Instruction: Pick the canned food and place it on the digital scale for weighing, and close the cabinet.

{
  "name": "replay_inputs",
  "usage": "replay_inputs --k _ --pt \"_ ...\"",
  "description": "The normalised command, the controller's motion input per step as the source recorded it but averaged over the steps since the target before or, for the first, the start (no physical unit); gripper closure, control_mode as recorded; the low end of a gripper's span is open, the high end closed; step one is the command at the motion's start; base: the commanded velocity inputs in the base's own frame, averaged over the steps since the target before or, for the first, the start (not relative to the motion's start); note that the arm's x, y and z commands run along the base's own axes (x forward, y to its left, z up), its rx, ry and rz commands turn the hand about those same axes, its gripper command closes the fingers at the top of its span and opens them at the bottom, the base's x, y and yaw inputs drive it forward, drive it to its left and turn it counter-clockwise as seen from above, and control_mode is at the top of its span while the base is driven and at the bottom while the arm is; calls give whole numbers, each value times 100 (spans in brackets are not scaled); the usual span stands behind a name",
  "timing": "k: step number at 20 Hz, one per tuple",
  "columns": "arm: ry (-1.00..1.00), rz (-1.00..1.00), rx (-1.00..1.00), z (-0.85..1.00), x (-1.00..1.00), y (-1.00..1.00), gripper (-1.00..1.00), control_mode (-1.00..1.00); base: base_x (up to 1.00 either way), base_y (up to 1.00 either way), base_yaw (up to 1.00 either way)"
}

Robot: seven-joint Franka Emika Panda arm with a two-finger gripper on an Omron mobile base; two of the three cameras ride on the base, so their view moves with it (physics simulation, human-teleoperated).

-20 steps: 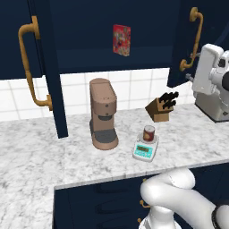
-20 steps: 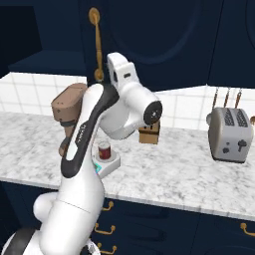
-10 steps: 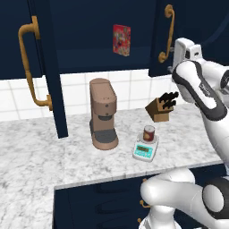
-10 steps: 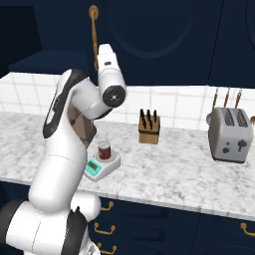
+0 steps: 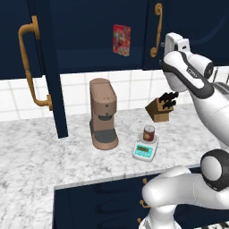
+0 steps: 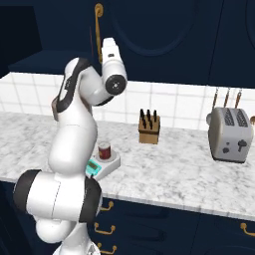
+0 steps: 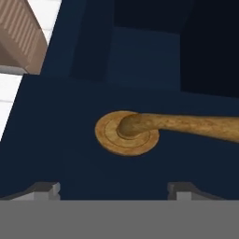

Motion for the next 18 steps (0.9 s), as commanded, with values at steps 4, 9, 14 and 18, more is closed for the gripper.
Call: replay_inputs --k 4,9,14,18 --pt "0 0 0 -15 94 -5 -100 -100 0 0 0" --pt "-1 0 0 -26 71 -8 -100 -100 0 0 0" --pt "0 0 1 59 -64 -58 -100 -100 0 0 0" --pt "0 0 1 63 -90 -66 -100 -100 0 0 0"
